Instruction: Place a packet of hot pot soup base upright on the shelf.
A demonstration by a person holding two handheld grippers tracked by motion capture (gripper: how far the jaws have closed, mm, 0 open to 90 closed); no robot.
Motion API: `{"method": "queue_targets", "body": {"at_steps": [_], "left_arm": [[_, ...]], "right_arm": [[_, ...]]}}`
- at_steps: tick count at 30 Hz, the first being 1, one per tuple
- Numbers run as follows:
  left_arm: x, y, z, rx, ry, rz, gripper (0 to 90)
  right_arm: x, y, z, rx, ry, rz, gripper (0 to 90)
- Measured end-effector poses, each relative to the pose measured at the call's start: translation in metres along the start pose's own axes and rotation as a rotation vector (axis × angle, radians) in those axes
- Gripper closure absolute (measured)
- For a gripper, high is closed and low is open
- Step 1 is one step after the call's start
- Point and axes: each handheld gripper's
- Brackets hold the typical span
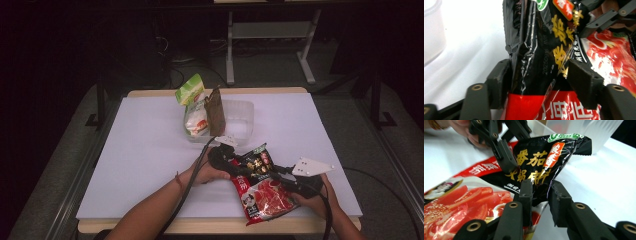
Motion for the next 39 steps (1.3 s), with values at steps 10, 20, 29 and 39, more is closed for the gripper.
{"method": "queue_targets", "body": {"at_steps": [10,20,29,39], "left_arm": [[0.0,0.002,-0.004,-0.121,-0.01,0.021,34.6],[0.009,-0.017,-0.001,-0.154,-0.035,0.037,63.9],[0.023,-0.033,-0.024,-0.132,0.04,-0.008,74.7],[0.033,-0.059,-0.047,-0.065,0.094,-0.093,76.8]], "right_arm": [[0.004,0.0,0.004,0.018,-0.037,-0.016,75.7],[0.005,0.0,0.003,0.002,-0.038,-0.013,58.7],[0.001,-0.027,-0.022,-0.014,0.103,-0.112,41.2],[-0.008,-0.033,-0.044,-0.314,0.103,0.002,39.1]]}}
Point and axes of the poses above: each handheld gripper's, and its own axes: y roughly forward along the jaws, x roughly out of its top, z roughly to its left, and after that the axes turned 9 degrees about -z, right-handed
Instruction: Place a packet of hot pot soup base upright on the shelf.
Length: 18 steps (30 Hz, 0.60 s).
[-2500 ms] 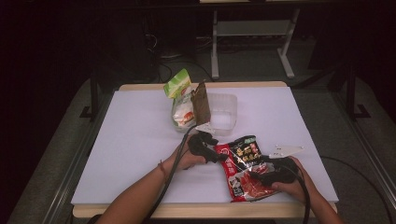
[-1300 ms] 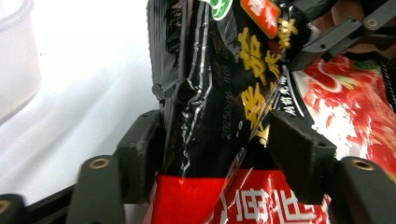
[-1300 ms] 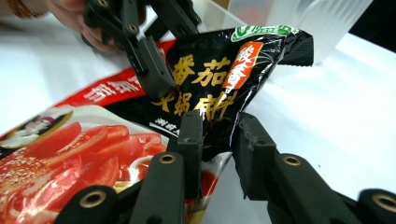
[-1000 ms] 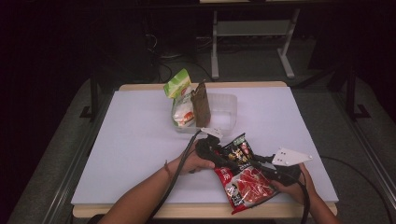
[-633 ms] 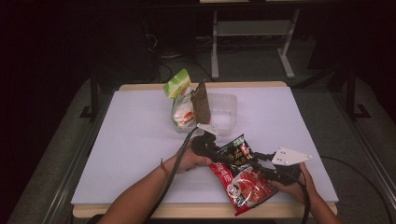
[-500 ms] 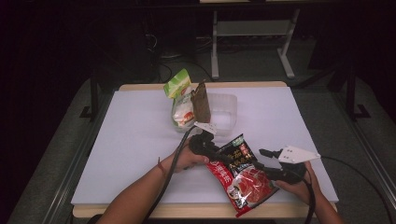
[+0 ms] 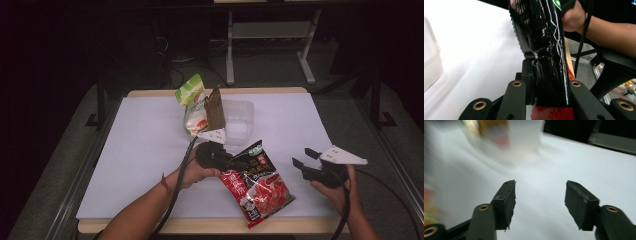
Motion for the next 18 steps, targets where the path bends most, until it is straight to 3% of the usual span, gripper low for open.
{"method": "queue_targets", "body": {"at_steps": [4,6,12,18], "left_arm": [[0.004,-0.007,-0.008,0.03,0.027,-0.021,76.8],[0.005,-0.01,-0.01,0.047,0.028,-0.033,76.8],[0.008,-0.021,-0.016,0.085,0.069,-0.059,77.4],[0.013,-0.031,-0.024,0.106,0.084,-0.099,77.1]], "right_arm": [[-0.001,0.012,0.01,0.009,-0.082,0.052,36.8],[-0.001,0.014,0.013,0.013,-0.097,0.06,35.6],[-0.006,0.018,0.014,0.022,-0.088,0.08,28.5],[-0.007,0.02,0.013,0.027,-0.075,0.089,28.6]]}}
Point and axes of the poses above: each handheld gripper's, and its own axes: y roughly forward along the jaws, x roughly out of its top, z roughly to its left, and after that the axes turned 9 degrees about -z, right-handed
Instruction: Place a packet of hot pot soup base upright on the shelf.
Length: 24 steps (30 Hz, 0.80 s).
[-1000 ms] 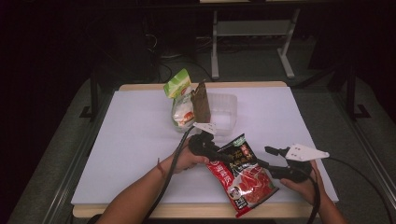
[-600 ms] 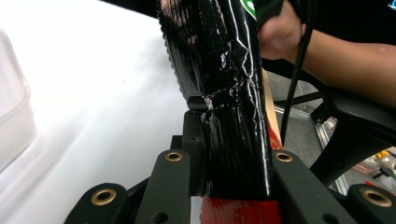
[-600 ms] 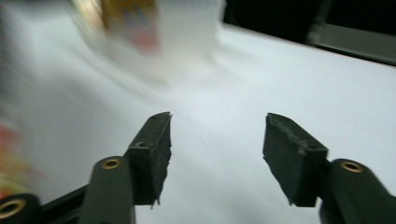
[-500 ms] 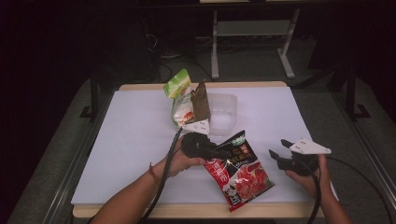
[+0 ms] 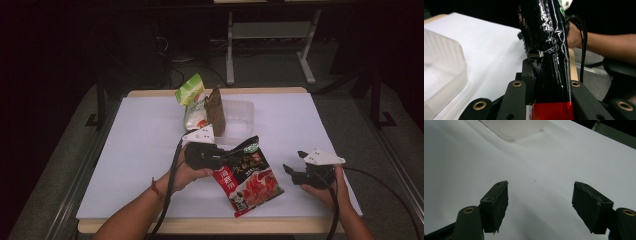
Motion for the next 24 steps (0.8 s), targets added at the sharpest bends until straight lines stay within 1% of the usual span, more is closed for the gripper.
{"method": "queue_targets", "body": {"at_steps": [2,7,11,16,18,19,22,23,24], "left_arm": [[0.002,-0.004,-0.001,0.011,0.01,-0.014,77.5],[0.002,-0.008,-0.001,0.051,0.01,-0.02,77.9],[0.005,-0.01,-0.002,0.068,0.029,-0.022,77.9],[0.008,-0.011,-0.001,0.089,0.032,-0.028,77.9],[0.009,-0.012,0.0,0.101,0.03,-0.035,77.8],[0.009,-0.012,0.0,0.108,0.037,-0.038,77.9],[0.013,-0.013,-0.001,0.127,0.039,-0.051,77.8],[0.016,-0.013,-0.002,0.144,0.047,-0.058,77.8],[0.018,-0.013,-0.004,0.153,0.048,-0.067,77.8]], "right_arm": [[0.0,0.001,0.0,0.004,0.003,0.005,28.9],[0.0,0.002,0.001,0.016,0.001,0.011,28.9],[0.0,0.001,0.002,0.025,0.0,0.006,28.9],[-0.001,0.002,0.001,0.034,0.016,0.007,28.9],[-0.001,0.002,0.002,0.035,0.012,0.012,28.9],[-0.001,0.002,0.002,0.038,0.009,0.013,29.2],[0.001,-0.001,0.004,0.043,0.019,0.0,29.3],[0.002,-0.001,0.004,0.046,0.022,-0.006,29.3],[0.003,-0.002,0.005,0.046,0.025,-0.013,29.3]]}}
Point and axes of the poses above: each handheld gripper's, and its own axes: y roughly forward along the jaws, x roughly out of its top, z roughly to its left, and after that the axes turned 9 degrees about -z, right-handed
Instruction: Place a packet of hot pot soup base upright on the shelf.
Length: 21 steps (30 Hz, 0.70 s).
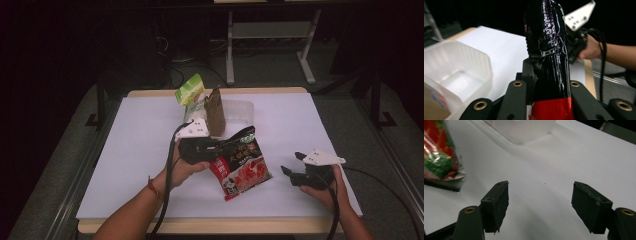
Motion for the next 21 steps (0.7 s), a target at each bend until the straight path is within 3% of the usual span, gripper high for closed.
{"method": "queue_targets", "body": {"at_steps": [3,10,21], "left_arm": [[0.008,-0.002,-0.002,0.043,-0.01,-0.045,77.8],[0.025,-0.003,-0.002,0.07,-0.038,-0.089,77.6],[0.05,-0.007,0.02,0.211,-0.051,-0.115,77.5]], "right_arm": [[0.001,-0.001,0.001,0.003,0.002,-0.001,29.3],[0.002,-0.003,0.003,0.009,0.006,-0.019,29.3],[0.0,-0.002,0.002,0.018,0.009,-0.007,29.1]]}}
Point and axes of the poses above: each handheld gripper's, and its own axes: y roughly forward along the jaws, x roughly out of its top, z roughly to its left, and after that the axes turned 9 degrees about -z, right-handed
